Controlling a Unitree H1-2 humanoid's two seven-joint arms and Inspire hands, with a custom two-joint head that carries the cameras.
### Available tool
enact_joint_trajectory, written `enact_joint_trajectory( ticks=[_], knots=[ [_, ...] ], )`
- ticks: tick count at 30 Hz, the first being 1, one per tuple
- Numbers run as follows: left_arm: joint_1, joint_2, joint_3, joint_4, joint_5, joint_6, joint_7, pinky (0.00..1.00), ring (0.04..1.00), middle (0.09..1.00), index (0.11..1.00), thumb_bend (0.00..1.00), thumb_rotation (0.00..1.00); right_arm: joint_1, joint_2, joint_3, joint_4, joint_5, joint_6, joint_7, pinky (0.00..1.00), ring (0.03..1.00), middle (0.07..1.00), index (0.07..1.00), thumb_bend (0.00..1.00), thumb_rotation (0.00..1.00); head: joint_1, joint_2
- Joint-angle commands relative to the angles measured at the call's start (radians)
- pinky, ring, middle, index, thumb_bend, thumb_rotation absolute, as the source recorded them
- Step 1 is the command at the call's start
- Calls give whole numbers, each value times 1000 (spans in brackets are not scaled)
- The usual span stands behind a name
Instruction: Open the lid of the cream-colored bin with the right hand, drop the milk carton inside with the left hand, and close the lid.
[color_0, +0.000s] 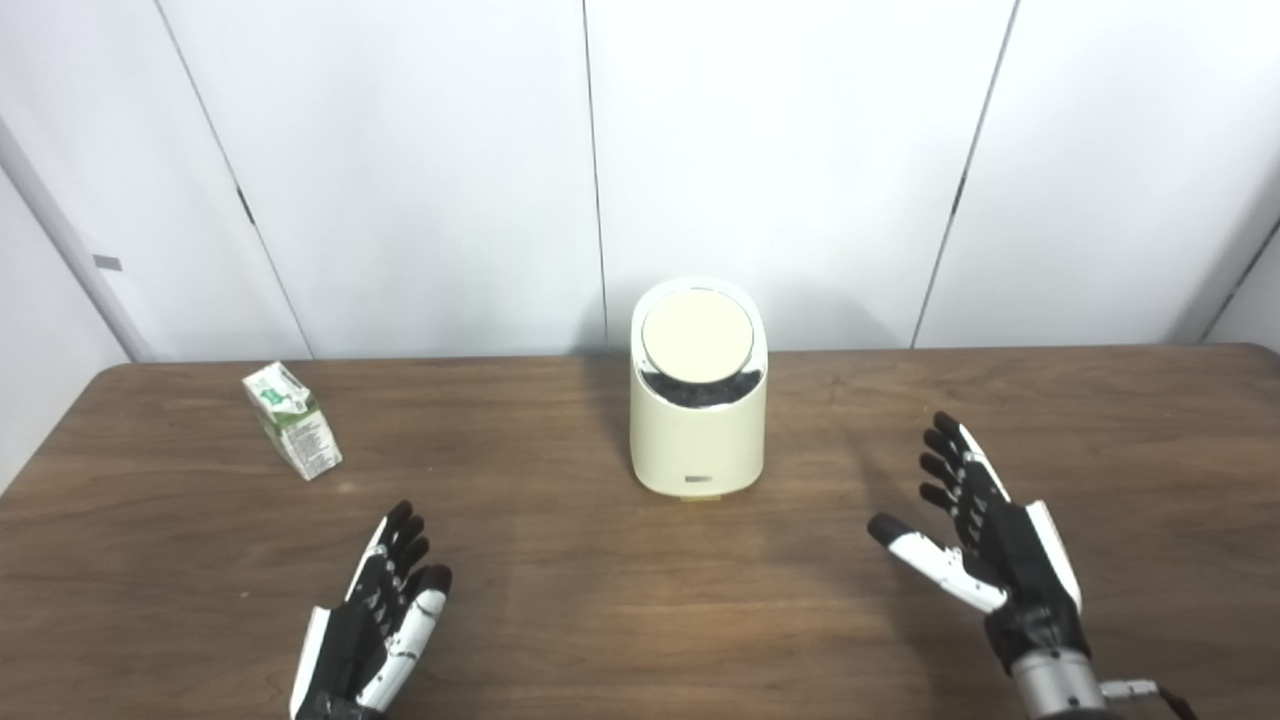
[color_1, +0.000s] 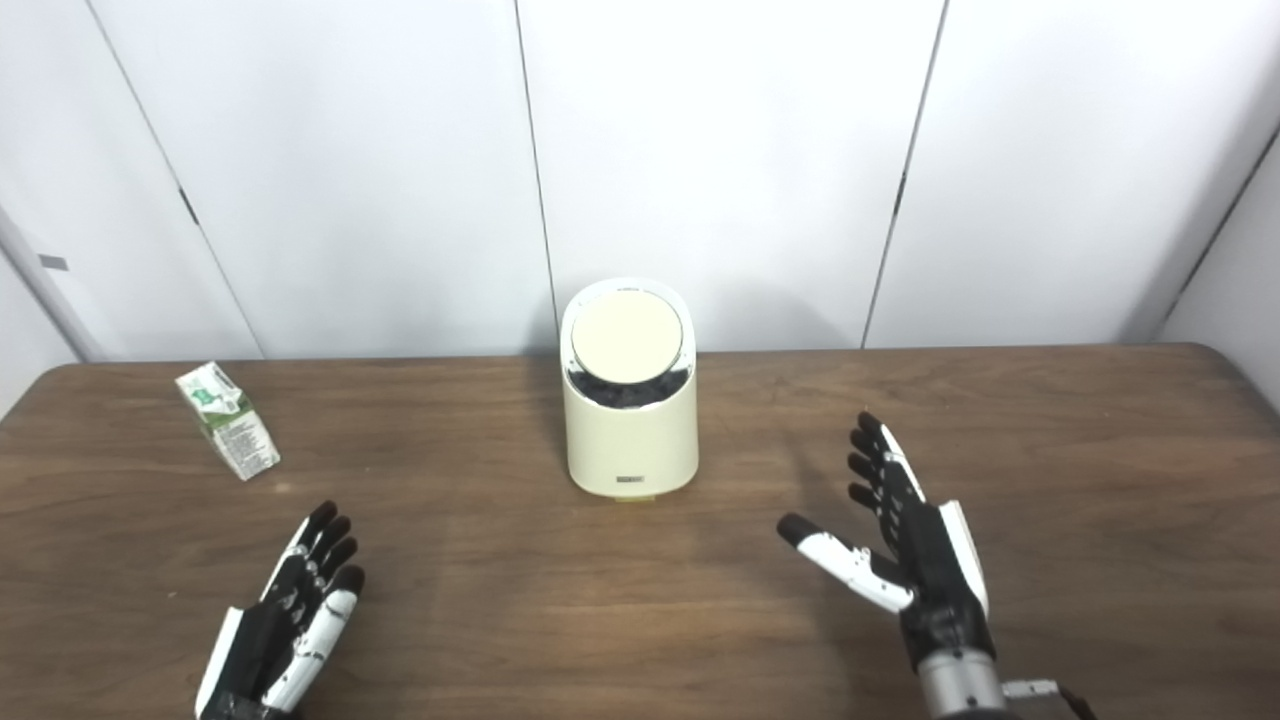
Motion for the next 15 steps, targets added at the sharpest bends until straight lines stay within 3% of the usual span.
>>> enact_joint_trajectory(
  ticks=[1,11,15],
  knots=[
    [-7,-4,-6,-5,11,-15,2,906,937,953,1000,549,545,-83,-14,17,-40,-53,13,-1,815,893,917,929,877,511,-1,1],
    [-5,-7,-9,-5,21,-10,10,894,933,946,1000,551,562,-295,-3,66,24,-112,116,20,805,903,920,919,884,451,-6,-2],
    [-3,-11,-7,2,12,-18,8,895,933,944,1000,547,542,-367,-14,101,68,-153,134,27,790,902,922,930,886,474,-3,-5]
  ],
)
